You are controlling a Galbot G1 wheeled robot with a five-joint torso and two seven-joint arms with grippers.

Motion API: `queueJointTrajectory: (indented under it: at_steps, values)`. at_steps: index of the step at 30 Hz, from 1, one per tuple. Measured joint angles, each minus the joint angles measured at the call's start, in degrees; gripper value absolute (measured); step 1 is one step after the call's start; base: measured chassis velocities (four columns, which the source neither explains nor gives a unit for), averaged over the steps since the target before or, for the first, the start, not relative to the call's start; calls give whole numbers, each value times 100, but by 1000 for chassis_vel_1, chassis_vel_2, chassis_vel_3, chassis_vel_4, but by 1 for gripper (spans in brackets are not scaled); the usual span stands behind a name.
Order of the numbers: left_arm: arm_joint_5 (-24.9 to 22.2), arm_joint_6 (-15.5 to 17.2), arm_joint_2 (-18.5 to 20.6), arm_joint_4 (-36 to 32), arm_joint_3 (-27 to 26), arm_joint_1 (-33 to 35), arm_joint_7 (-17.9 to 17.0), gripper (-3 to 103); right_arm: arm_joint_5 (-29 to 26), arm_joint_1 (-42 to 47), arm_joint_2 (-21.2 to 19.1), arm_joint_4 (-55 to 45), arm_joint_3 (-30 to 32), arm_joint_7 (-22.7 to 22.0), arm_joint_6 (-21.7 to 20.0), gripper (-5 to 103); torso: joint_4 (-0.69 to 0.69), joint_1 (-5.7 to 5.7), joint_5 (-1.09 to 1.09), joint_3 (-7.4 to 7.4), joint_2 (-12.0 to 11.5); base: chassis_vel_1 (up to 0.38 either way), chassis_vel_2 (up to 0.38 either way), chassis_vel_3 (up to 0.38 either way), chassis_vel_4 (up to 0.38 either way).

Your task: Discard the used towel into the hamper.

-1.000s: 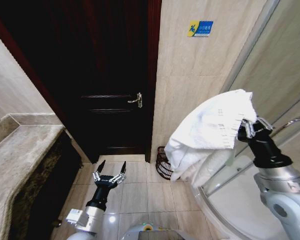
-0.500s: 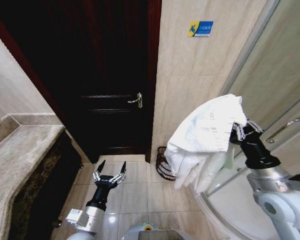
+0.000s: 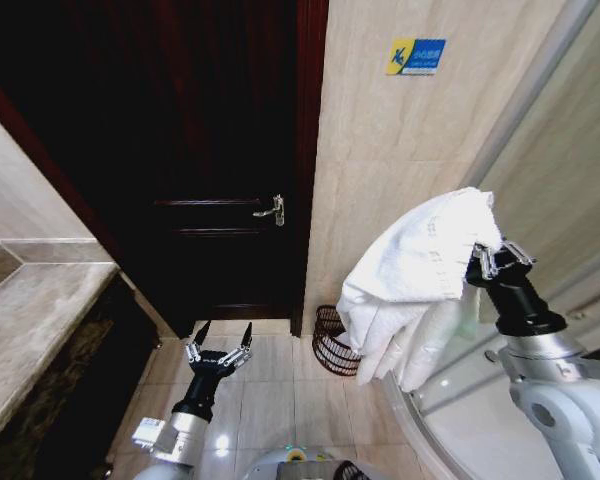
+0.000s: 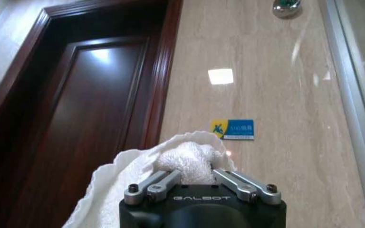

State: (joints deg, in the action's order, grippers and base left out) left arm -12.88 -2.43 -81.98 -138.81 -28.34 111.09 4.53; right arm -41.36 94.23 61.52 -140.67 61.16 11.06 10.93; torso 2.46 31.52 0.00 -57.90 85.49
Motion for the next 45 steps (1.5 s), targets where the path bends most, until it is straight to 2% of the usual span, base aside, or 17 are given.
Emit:
queueJointTrajectory:
  at_steps: [13,35,45]
  values:
    - [0,0,0,0,0,0,0,100,214,108,39,73,9,-206,91,4,0,-2,0,0,0,-74,78,77,-72]
    - [0,0,0,0,0,0,0,100,233,134,110,106,39,-138,120,4,-1,0,0,0,1,-30,30,31,-32]
    - [0,0,0,0,0,0,0,100,417,231,225,409,-248,-39,353,4,-1,0,0,0,-1,-49,44,49,-42]
